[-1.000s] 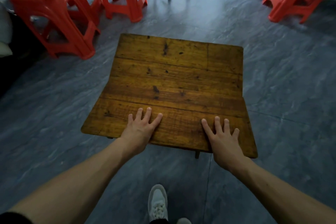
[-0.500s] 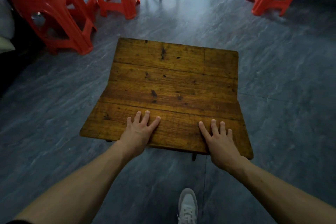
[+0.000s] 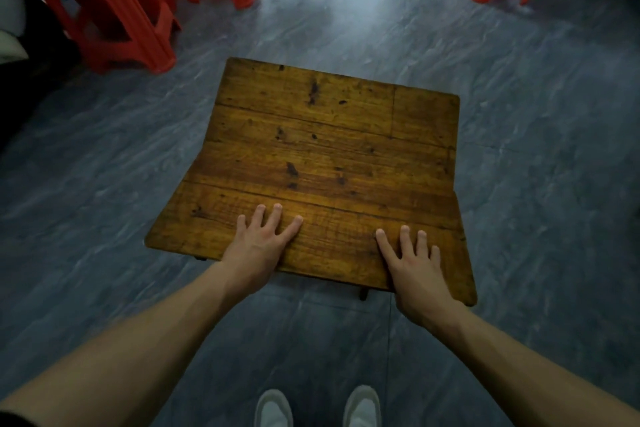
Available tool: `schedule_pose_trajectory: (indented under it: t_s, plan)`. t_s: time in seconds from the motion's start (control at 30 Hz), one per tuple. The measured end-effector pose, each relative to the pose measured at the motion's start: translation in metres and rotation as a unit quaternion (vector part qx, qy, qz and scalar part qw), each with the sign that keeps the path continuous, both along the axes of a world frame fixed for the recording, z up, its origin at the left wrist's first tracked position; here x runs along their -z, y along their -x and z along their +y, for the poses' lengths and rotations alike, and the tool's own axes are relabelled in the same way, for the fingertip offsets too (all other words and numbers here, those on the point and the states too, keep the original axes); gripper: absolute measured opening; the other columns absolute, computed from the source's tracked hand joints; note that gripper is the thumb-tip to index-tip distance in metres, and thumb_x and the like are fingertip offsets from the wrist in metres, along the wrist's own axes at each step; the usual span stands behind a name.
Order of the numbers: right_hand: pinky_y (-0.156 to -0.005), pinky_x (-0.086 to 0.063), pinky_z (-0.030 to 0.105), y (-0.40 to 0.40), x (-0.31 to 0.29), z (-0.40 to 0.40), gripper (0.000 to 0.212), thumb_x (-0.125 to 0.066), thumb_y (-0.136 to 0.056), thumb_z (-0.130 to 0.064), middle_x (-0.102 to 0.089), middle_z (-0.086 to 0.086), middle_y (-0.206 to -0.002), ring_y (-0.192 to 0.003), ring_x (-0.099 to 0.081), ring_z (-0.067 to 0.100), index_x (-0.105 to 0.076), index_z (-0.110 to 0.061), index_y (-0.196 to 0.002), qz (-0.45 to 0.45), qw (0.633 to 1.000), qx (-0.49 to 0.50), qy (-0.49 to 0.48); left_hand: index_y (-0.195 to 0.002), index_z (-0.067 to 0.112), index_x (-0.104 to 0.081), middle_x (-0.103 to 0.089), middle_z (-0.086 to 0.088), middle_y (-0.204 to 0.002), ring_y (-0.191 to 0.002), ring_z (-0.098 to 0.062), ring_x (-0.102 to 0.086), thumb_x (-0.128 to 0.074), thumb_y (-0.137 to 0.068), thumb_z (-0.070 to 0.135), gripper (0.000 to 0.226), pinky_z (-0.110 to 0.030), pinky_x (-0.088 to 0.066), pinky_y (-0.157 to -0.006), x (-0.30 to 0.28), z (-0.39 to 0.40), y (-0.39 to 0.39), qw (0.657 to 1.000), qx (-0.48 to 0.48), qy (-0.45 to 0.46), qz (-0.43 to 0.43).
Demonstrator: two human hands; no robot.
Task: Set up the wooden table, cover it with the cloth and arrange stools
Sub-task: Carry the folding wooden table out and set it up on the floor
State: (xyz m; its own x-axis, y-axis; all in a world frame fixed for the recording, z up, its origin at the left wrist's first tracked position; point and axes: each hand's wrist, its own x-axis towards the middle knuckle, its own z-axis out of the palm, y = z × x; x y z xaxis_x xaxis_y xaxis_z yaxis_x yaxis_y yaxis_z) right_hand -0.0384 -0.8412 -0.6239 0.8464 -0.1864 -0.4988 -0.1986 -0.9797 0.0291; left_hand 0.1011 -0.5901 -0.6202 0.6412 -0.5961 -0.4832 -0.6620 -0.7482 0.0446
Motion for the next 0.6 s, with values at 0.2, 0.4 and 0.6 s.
schedule_pose_trajectory:
  t_s: [0.2,0.4,0.6]
  plan:
    - [-0.115,-0.016,0.065,0.019,-0.006,0.004,0.095,-0.053,-0.093,-0.009,0.008,0.025,-0.16,-0.144,0.0,0.055,0.019,-0.027,-0.153,0.002,1.0,-0.007,0.001,-0.153,0.034,0.012,0.007,-0.016,-0.163,-0.148,-0.044,-0.001,-0.065,-0.087,0.013,0.104,-0.063,-0.016,-0.116,-0.002,0.004,0.024,1.0,-0.004,-0.009,-0.005]
    - [-0.116,-0.015,0.065,0.038,-0.004,0.013,0.097,-0.055,-0.092,-0.009,0.008,0.026,-0.16,-0.144,0.0,0.055,0.019,-0.025,-0.154,-0.003,1.0,-0.015,0.003,-0.153,0.033,0.014,0.008,-0.015,-0.163,-0.148,-0.043,0.001,-0.067,-0.085,0.012,0.109,-0.061,-0.016,-0.118,0.002,0.016,0.042,1.0,-0.003,-0.01,-0.018]
    - [-0.115,-0.012,0.066,0.053,0.023,0.027,0.099,-0.056,-0.093,-0.009,0.01,0.028,-0.16,-0.144,0.004,0.056,0.021,-0.023,-0.153,-0.004,1.0,-0.005,0.009,-0.154,0.032,0.013,0.007,-0.017,-0.163,-0.148,-0.044,0.0,-0.068,-0.083,0.01,0.11,-0.061,-0.017,-0.116,0.033,0.024,0.064,0.999,-0.009,-0.001,-0.045]
